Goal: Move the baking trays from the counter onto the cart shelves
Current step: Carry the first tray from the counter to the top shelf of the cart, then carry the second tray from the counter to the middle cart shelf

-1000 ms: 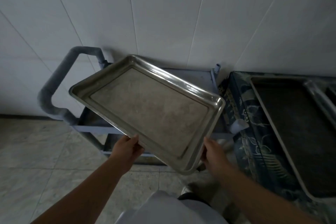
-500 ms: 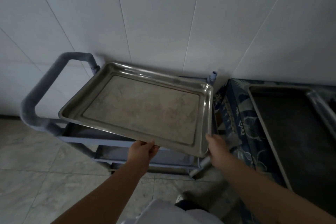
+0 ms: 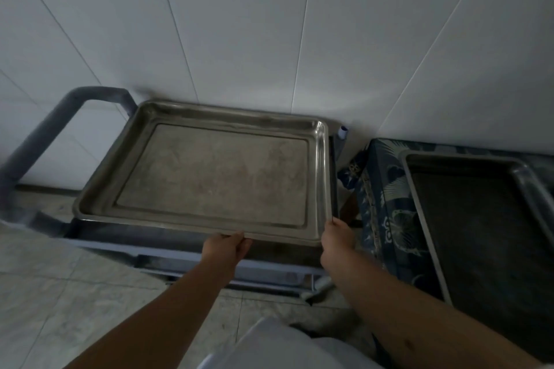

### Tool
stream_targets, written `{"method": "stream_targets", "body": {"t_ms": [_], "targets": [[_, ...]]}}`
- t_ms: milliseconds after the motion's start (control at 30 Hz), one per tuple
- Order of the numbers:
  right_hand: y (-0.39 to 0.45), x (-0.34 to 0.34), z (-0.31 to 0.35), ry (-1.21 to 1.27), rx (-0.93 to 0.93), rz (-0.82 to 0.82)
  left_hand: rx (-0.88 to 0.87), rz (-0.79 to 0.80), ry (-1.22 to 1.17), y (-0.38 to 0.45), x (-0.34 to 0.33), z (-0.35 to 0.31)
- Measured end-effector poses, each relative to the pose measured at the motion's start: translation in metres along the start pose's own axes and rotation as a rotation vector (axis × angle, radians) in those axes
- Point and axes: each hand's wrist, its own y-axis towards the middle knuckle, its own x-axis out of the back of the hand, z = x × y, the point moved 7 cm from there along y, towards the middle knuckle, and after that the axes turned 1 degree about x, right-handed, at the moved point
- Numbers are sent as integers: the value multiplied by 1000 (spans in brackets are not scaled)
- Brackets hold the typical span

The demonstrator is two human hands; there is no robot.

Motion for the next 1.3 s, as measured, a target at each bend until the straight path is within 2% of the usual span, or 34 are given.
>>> {"method": "stream_targets", "body": {"t_ms": [200,433,567,667,733,800,833,933,1033,1167,1300], "targets": [[19,-4,5,48,-56,-5,19,-25,36,5,-12,-4],[-5,3,3,-19,30,33,-2,37,201,10,-4,-9],[-43,5,-2,-129,223,34,-22,55,546,5,8,-12],[-83,2,-7,-174,409,116,-266,148,1015,-8,8,-21],[-109,-2,-10,-450,618,145,-499,164,1323,-23,9,-25],[-132,-4,-15,-766,827,98,-723,156,1551,-38,13,-23],[-140,-4,-20,-885,870,72,-816,161,1651,-46,17,-20],[-157,6,-45,-1131,832,-7,-989,190,1887,-62,35,-10],[-177,24,-73,-1260,806,-91,-1103,222,1976,-76,54,0],[-207,57,-107,-1248,736,-170,-1165,278,2008,-94,70,16],[-230,103,-127,-1208,637,-238,-1287,354,2022,-123,54,30]]}}
